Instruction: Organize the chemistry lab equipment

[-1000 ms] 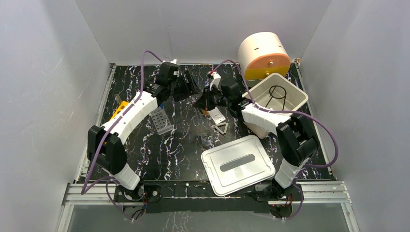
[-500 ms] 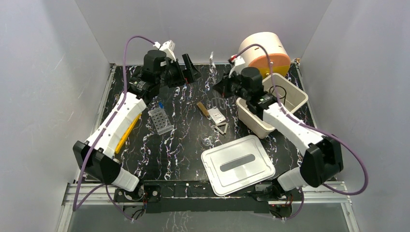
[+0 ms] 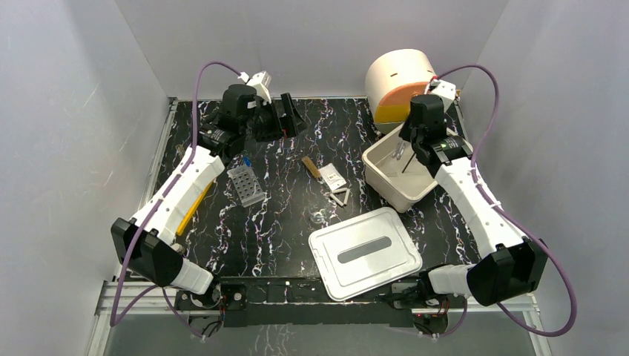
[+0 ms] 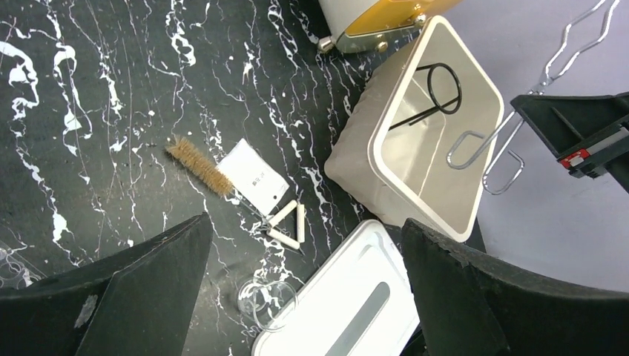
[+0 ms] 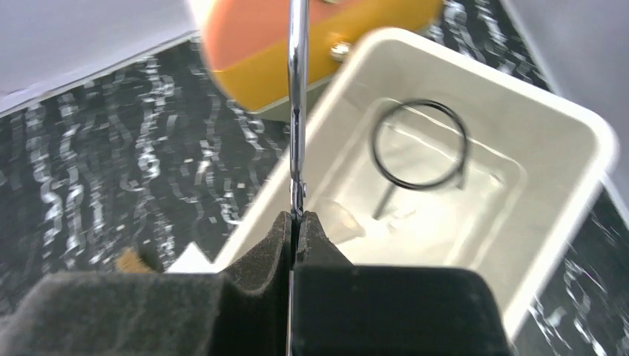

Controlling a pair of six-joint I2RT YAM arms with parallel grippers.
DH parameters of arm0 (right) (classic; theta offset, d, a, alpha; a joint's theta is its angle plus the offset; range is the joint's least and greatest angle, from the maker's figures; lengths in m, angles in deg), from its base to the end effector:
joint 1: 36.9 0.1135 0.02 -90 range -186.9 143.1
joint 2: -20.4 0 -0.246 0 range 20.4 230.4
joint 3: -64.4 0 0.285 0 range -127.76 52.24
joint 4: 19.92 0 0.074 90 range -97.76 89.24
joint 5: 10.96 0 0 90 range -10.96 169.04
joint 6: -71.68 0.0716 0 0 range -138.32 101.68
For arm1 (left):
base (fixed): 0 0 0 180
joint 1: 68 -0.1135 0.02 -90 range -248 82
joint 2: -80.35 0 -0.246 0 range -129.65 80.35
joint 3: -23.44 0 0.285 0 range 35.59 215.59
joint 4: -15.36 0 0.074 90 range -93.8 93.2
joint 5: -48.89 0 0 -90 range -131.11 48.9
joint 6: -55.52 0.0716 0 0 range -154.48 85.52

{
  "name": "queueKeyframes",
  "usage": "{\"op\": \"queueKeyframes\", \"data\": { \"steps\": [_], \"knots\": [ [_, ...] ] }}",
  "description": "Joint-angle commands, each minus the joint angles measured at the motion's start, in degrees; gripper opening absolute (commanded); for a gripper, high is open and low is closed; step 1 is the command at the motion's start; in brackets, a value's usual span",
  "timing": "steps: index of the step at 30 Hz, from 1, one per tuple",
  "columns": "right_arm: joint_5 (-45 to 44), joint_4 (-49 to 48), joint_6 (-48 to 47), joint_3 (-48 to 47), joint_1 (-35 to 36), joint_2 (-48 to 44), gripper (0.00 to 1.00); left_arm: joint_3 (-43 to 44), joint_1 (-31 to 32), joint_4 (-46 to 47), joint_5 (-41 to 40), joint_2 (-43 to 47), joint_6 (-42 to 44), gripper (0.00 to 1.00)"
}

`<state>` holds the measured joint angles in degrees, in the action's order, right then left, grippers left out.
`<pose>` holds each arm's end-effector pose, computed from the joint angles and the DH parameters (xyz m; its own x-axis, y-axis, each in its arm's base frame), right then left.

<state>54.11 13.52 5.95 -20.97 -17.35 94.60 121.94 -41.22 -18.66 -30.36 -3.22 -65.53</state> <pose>0.3505 0.0924 0.3528 -0.2992 0.2893 -0.9093 0.2053 0.9501 0.2348 0.3549 -0.1941 0.3842 -0.5596 -0.2852 -0.7781 0.3635 0.7594 -0.5397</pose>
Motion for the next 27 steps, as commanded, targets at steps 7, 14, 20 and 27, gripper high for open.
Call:
{"op": "queueKeyframes", "data": {
  "steps": [7, 14, 20, 27],
  "knots": [
    [-16.77, 20.41, 14.66, -3.13, -3.52, 0.51, 0.0, -2.39, -0.24, 0.11, 0.14, 2.27, 0.46, 0.98],
    [-9.48, 22.42, 20.6, 1.37, -8.25, 3.31, 0.0, -3.27, -0.24, 0.36, -0.2, 1.77, 0.39, 0.98],
    [-4.5, 19.6, 22.6, 4.42, -10.72, 7.11, 0.0, -3.78, -0.25, 0.43, -0.31, 1.4, 0.37, 0.98],
    [-3.94, 20.73, 25.19, 3.4, -11.56, 11.82, 0.0, -4.14, -0.24, 0.59, -0.59, 1.31, 0.46, 0.98]
  ]
}}
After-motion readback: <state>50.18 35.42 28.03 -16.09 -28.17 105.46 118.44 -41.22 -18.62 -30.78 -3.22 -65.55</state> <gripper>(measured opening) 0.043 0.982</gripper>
